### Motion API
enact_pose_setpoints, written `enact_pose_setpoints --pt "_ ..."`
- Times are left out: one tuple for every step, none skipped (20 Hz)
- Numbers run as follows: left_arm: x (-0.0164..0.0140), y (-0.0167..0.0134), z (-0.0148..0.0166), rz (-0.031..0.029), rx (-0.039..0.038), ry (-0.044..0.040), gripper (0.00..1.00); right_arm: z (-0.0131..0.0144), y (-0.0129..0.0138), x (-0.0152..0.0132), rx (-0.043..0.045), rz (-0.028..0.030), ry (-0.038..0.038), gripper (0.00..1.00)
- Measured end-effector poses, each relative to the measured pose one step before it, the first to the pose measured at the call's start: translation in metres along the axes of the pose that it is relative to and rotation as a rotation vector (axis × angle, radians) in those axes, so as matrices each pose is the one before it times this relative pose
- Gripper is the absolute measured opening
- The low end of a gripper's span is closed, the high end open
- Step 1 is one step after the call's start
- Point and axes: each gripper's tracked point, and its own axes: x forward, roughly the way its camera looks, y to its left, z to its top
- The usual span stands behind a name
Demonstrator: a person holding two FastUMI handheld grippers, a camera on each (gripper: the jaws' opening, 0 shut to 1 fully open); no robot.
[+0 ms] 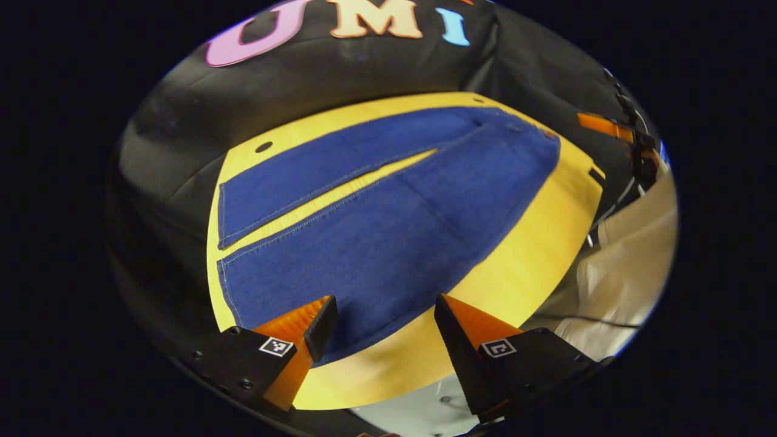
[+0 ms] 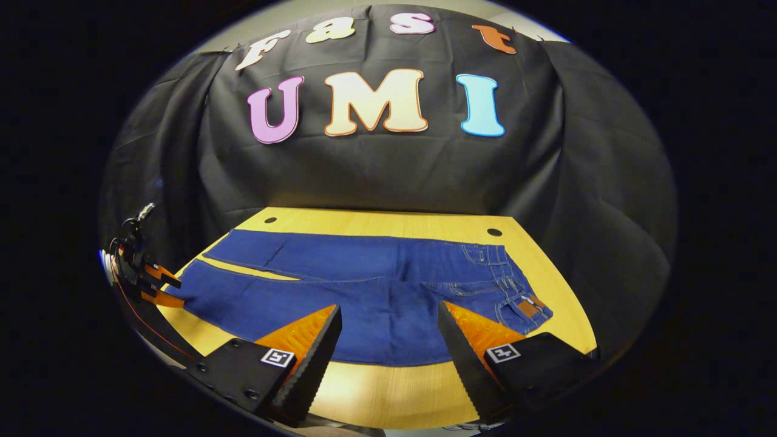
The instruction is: Grasp the waist and the cuffs of the jeans and fold them to make the two legs overlap; first hold the waist and fold one-third of the jeans toward the cuffs, then hold the cuffs and fold the remaining one-third in the same direction to finish folding.
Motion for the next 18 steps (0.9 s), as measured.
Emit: enact_pose_setpoints --pt "0.00043 0.00336 -0.00783 -0.01273 0.03114 0.03179 0.96 -0.00434 0.00189 -0.00076 0.00471 0.00117 0.01582 0.96" --pt "0.00156 0.00051 -0.00668 -0.01343 0.02759 0.02584 0.96 -0.00520 0.00054 -0.00009 0.00427 -0.00133 0.01679 0.99" --pt "0.00100 0.00039 -0.00550 -0.01739 0.02172 0.02582 0.95 -0.00420 0.00055 -0.00063 0.00374 -0.00207 0.01553 0.99" --pt "0.00160 0.00290 -0.00697 -0.01561 0.02407 0.02334 0.96 -0.00376 0.00109 -0.00101 0.00169 -0.00255 0.01087 0.99" --pt "-0.00029 0.00168 -0.00658 -0.00631 0.02984 0.02364 0.96 -0.00177 0.00049 -0.00084 -0.00010 -0.00289 0.00645 0.98" --pt "-0.00134 -0.00038 -0.00627 -0.00202 0.02678 0.02529 0.95 -0.00209 0.00072 0.00011 -0.00134 -0.00105 0.00678 0.98" --pt "-0.00013 -0.00106 -0.00442 -0.00574 0.01659 0.01831 0.95 -0.00103 0.00131 0.00038 -0.00156 0.00140 0.00820 0.98" --pt "0.00316 -0.00003 -0.00534 -0.00810 0.00632 0.01778 0.94 -0.00234 0.00029 0.00039 0.00030 0.00241 0.00672 0.98" --pt "0.00207 0.00135 -0.00261 -0.00191 0.00310 0.01113 0.94 0.00010 0.00146 0.00037 0.00187 0.00436 0.00416 0.98" --pt "0.00218 0.00116 -0.00185 -0.00100 0.00295 0.00513 0.93 -0.00009 0.00114 0.00013 0.00122 0.00357 0.00069 0.98" --pt "0.00119 0.00028 0.00010 -0.00249 0.00074 0.00345 0.93 0.00112 0.00133 -0.00010 -0.00123 0.00255 -0.00051 0.98" --pt "0.00174 0.00001 -0.00049 -0.00094 -0.00629 0.00391 0.92 -0.00073 0.00045 -0.00019 -0.00189 0.00186 -0.00075 0.96" --pt "0.00270 0.00064 0.00055 -0.00063 -0.00578 0.01009 0.91 -0.00035 0.00003 0.00016 -0.00243 0.00243 0.00157 0.96" --pt "0.00127 -0.00176 -0.00258 -0.01976 -0.00365 0.01314 0.89 -0.00144 0.00003 0.00045 -0.00229 -0.00011 0.00035 0.98" --pt "0.00375 -0.00152 0.00449 -0.00164 0.00141 -0.00196 0.94 0.00018 -0.00012 -0.00051 -0.00035 0.00288 -0.00024 0.96" --pt "-0.00288 -0.00028 -0.00411 -0.00999 0.00186 0.01490 0.87 -0.00161 -0.00046 0.00011 0.00126 0.00124 0.00270 0.96" --pt "-0.00047 0.00008 0.00232 -0.00436 0.00510 0.00081 0.87 -0.00125 -0.00107 -0.00043 0.00361 0.00081 0.00224 0.99" --pt "0.00113 0.00044 -0.00170 -0.00495 0.00169 0.01920 0.88 -0.00201 -0.00140 0.00111 0.00792 0.00233 0.00435 0.99"
